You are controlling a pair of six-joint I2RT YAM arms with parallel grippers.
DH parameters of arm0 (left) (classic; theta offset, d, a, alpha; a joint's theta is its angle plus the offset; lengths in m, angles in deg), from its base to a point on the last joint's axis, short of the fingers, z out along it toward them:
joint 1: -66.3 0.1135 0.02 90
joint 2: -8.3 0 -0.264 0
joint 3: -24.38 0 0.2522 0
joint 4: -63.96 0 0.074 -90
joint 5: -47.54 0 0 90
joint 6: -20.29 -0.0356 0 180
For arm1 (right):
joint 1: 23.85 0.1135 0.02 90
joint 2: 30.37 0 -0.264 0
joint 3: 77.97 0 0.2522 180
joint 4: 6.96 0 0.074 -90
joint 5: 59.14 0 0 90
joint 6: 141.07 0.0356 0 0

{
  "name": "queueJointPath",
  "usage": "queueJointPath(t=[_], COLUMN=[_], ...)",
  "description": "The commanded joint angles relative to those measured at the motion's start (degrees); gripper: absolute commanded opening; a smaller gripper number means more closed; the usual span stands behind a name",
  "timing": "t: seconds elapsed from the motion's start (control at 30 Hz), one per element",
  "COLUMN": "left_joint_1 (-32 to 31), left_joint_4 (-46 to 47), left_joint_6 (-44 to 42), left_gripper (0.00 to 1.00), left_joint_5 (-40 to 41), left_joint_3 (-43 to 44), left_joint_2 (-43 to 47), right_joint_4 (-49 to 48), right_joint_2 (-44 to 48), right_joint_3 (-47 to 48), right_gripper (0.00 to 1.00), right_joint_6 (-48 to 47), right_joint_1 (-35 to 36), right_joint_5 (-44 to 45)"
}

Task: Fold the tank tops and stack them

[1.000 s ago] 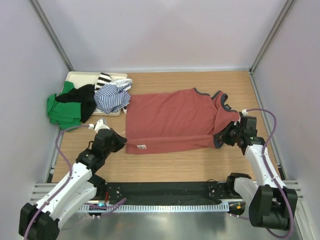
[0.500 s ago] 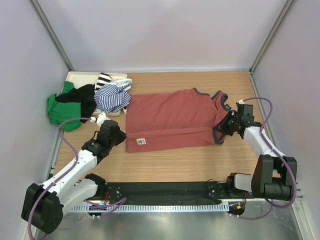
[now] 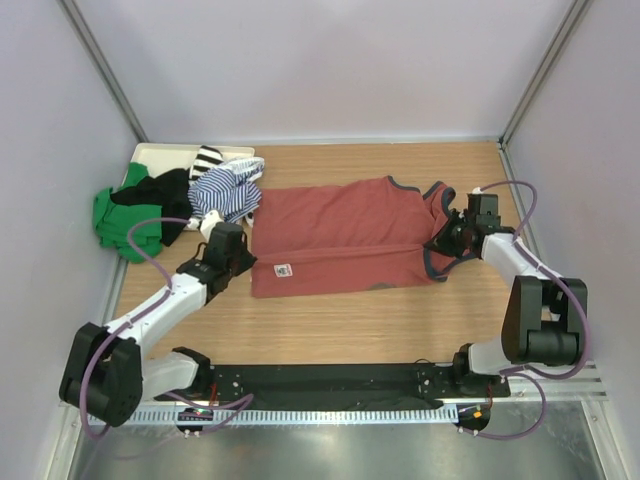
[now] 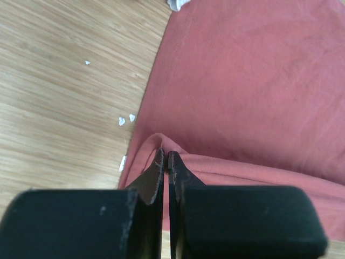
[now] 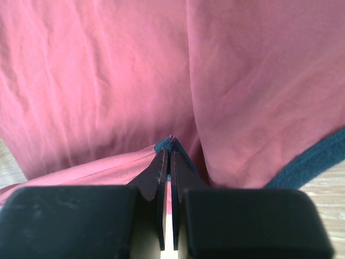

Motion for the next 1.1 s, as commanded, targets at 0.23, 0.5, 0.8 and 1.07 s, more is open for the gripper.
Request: queueJointPath(t=[0.23,0.5,0.8,1.07], left_joint_1=[3.12,4.61,5.32,5.49], left_joint_4=[2.68,3.64,4.26,4.78], left_joint_6=[-2.16,-3.39,-4.18,-5.15], left_gripper=[0.00,0.00,0.00,0.00], left_joint_5=[3.31,1.20,0.23,-0.65], left_joint_3=[3.51,4.65,6.50,8.08], left_joint_2=[-4.45,-7.17,-11.04,-13.94], right_joint_4=[-3.37,-3.10,-3.45,-3.81], right_joint_2=[-3.91,-6.55,-9.01,-10.68], right_joint_3=[5.50,7.88,9.20,10.16], right_gripper=[0.04,0.04,0.04,0.04], right_joint_6=[0.46,0.55,0.90,1.34], right_joint_1=[1.61,2.75,3.28,3.54], right_joint_5=[7.02,8.60,9.75,10.89])
